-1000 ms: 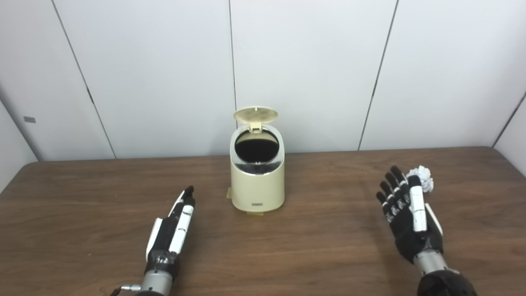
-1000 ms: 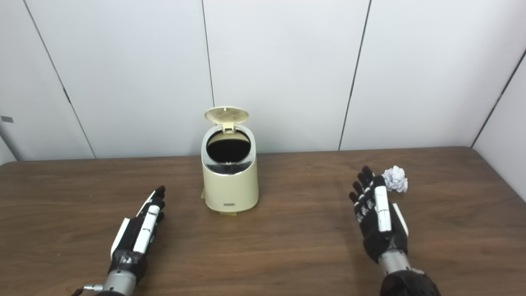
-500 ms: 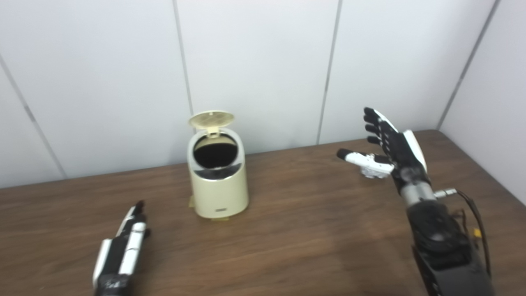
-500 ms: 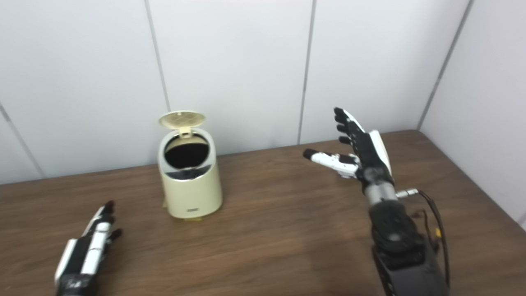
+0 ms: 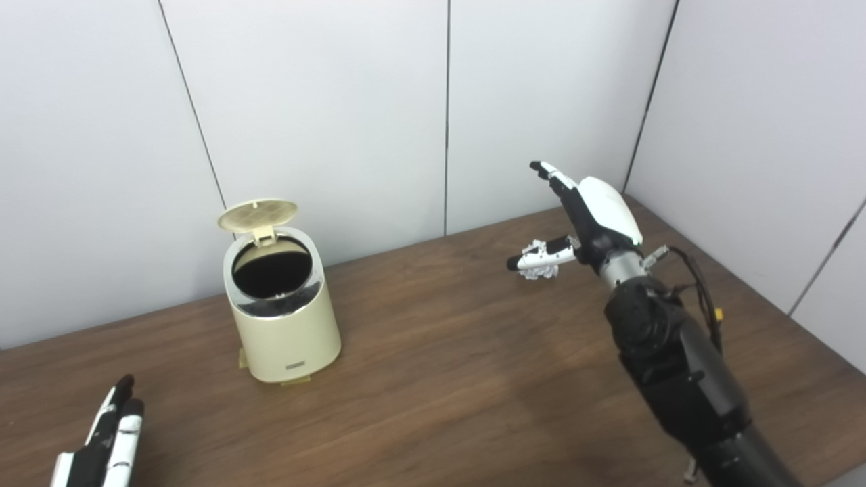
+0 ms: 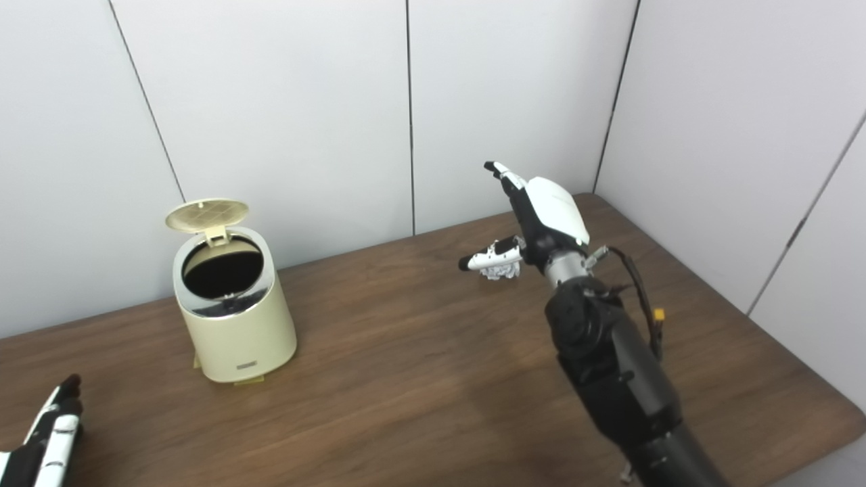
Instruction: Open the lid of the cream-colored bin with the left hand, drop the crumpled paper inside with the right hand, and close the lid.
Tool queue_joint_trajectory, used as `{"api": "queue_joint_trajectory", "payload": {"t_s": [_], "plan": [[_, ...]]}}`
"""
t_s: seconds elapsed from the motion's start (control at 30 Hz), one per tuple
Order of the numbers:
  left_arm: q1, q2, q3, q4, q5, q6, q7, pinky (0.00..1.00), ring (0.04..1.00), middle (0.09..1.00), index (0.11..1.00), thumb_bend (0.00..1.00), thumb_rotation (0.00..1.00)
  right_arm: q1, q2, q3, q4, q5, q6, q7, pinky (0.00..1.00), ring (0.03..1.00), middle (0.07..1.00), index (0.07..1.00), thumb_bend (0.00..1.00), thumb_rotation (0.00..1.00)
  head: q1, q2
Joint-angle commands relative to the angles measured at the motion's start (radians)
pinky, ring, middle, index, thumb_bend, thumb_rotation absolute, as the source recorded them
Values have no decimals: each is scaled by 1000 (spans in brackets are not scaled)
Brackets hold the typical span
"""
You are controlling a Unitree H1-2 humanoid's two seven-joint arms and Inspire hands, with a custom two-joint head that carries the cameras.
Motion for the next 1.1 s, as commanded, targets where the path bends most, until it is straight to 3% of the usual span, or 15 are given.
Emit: {"api": "queue_joint_trajectory", "payload": {"t_s": [0.0,0.2,0.27,0.6,1.07], "plan": [[-47,9,-4,-52,-7,-3,-3,1000,1000,1000,1000,476,865,-43,-27,-11,8,-36,-5,38,873,938,938,930,910,196,-1,2],[-43,18,-9,-87,0,26,-9,1000,1000,1000,1000,468,831,-82,-41,15,153,-35,-8,40,835,902,901,890,957,156,3,7],[-39,18,-8,-101,-7,36,-14,1000,1000,1000,1000,450,812,-97,-42,28,209,-24,-9,36,710,869,894,881,949,150,6,10],[-25,42,-16,-163,16,80,-19,1000,1000,1000,1000,424,800,-166,-42,105,442,-1,-61,-60,673,861,876,868,960,150,11,21],[-14,45,-30,-189,8,115,-44,1000,1000,1000,1000,415,735,-223,-33,153,485,48,-93,-100,704,835,858,845,927,129,31,19]]}}
